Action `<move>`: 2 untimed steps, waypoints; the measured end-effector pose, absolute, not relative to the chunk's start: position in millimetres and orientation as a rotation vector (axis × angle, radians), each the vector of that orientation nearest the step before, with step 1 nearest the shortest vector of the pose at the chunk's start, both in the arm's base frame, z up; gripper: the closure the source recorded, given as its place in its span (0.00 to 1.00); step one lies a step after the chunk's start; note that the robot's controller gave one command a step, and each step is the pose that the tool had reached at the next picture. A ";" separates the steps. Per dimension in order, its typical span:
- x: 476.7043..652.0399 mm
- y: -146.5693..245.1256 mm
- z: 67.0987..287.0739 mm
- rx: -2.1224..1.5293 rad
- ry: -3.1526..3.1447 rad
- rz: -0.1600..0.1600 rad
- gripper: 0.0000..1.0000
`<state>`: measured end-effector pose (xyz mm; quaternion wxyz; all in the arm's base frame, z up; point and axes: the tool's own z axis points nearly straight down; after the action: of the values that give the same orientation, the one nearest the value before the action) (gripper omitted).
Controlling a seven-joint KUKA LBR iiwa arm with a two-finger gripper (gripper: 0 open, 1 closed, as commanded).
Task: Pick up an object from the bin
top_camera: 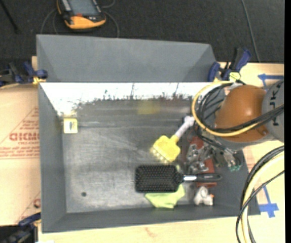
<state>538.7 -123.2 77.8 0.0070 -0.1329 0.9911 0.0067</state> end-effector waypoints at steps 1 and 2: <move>540.7 -121.3 78.6 -0.413 3.093 0.024 0.00; 536.6 -124.0 76.8 -0.416 3.109 0.022 1.00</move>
Offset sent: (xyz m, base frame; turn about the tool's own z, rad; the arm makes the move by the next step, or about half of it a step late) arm 0.0000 0.0000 0.0000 0.0000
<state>536.6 -124.0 76.8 0.0022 -0.1327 0.9911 0.0071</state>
